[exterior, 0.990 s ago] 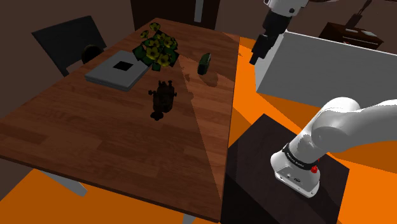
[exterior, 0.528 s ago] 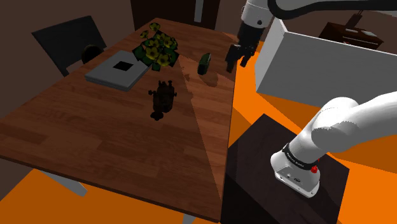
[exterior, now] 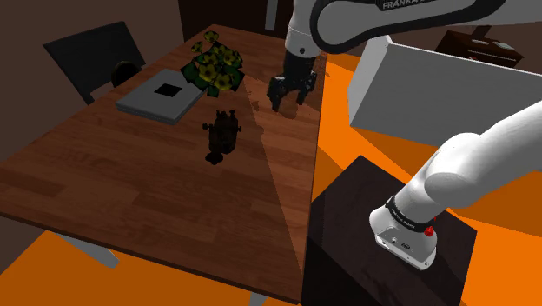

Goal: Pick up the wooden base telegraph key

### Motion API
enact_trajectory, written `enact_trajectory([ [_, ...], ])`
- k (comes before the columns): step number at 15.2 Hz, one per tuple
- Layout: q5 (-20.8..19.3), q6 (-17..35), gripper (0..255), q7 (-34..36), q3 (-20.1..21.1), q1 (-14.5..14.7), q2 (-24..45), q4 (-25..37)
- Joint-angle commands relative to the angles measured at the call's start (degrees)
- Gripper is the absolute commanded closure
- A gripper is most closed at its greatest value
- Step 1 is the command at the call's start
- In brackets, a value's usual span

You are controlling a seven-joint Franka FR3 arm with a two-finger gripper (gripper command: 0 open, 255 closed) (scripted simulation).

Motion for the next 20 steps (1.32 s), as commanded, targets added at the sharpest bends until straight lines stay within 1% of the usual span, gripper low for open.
enact_trajectory([
  [1,-1.16,2.04,0,4.32,1.82,-0.37,4.78,2.51],
  [6,-5.99,5.19,0,15.23,4.95,-0.38,16.84,10.21],
  [9,-9.62,5.99,0,21.65,5.55,0.57,24.39,15.88],
  [14,-15.09,5.45,0,30.92,4.53,3.70,37.01,27.23],
  [18,-18.08,3.48,0,36.55,2.66,6.90,47.18,38.26],
  [19,-18.41,3.06,0,37.27,2.31,7.44,48.78,40.16],
  [20,-18.51,3.66,0,37.34,2.18,7.51,49.10,39.87],
])
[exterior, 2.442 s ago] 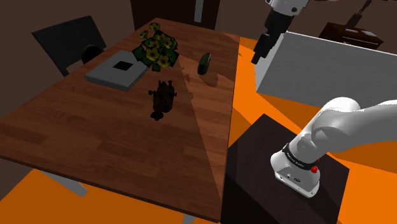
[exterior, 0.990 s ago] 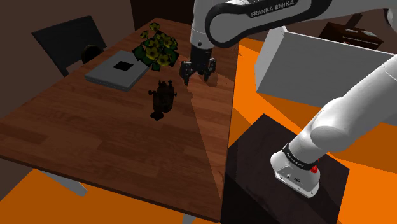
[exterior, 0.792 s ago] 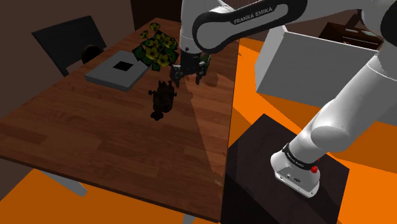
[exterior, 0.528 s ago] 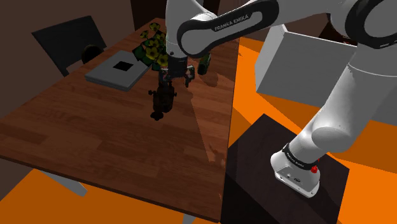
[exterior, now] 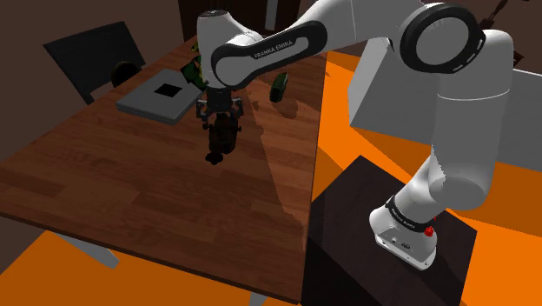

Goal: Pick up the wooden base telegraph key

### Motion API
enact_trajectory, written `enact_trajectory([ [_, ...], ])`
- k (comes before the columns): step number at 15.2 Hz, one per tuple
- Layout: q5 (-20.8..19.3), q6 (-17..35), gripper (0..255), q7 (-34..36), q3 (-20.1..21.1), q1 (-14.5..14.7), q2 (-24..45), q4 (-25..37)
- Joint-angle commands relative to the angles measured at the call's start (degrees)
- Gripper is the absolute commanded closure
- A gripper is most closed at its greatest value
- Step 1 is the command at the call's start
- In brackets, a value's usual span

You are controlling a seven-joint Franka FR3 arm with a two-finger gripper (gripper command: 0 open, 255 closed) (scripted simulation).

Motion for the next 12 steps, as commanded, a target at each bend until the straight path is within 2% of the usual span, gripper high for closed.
enact_trajectory([
  [1,-0.55,0.62,0,0.86,-0.37,0.59,1.81,1.10],
  [8,-1.34,3.85,0,1.34,-0.87,0.85,3.85,-0.18],
  [9,-1.33,3.93,255,1.36,-0.86,0.84,3.76,-0.35],
  [12,-1.33,3.96,255,1.36,-0.86,0.84,3.77,-0.37],
])
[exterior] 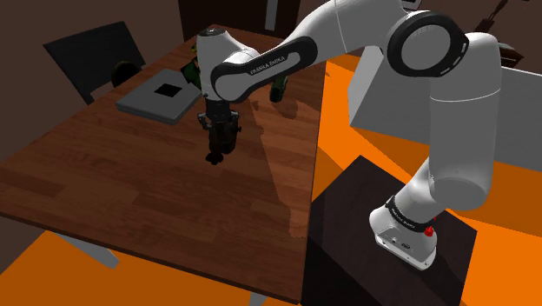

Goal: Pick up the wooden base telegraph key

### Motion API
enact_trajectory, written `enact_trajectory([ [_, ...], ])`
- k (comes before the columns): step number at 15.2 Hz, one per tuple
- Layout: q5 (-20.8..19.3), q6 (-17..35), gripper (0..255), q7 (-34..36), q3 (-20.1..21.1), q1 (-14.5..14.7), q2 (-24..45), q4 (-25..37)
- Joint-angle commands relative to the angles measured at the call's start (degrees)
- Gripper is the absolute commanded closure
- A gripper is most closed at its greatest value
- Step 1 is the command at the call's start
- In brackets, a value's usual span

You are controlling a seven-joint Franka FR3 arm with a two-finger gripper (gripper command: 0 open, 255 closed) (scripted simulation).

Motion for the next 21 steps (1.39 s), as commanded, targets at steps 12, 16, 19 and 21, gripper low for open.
enact_trajectory([
  [12,0.84,-3.56,255,-0.54,0.50,-0.27,-2.07,1.57],
  [16,1.36,-5.98,255,-0.87,0.79,-0.40,-3.34,2.79],
  [19,1.71,-7.86,255,-1.09,0.99,-0.46,-4.19,3.86],
  [21,1.93,-9.13,255,-1.24,1.11,-0.48,-4.70,4.65],
])
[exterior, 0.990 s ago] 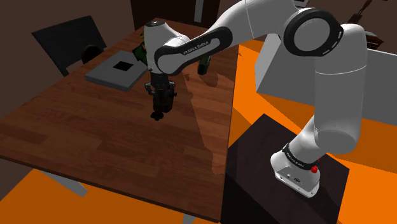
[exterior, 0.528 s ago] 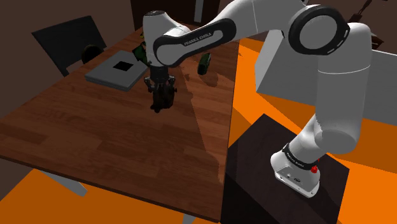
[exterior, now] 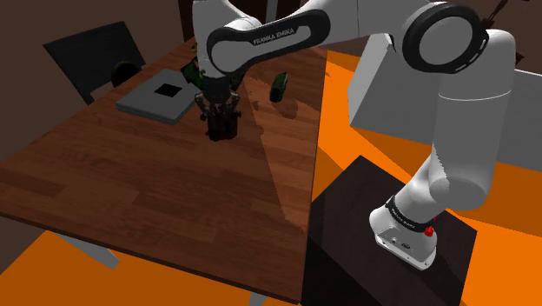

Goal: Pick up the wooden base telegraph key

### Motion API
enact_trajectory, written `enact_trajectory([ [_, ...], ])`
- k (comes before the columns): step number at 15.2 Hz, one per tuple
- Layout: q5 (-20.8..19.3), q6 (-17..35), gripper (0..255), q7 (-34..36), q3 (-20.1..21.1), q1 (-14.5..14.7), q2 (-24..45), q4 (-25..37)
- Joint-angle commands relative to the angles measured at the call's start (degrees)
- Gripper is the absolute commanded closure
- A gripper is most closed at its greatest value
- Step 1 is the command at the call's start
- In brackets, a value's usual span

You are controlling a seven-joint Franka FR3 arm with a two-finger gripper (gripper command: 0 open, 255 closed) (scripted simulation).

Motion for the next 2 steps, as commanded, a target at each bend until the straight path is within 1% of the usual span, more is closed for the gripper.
enact_trajectory([
  [1,0.16,-0.75,255,-0.18,0.07,-0.09,-0.40,0.45],
  [2,0.15,-0.76,255,-0.18,0.06,-0.09,-0.39,0.46],
])
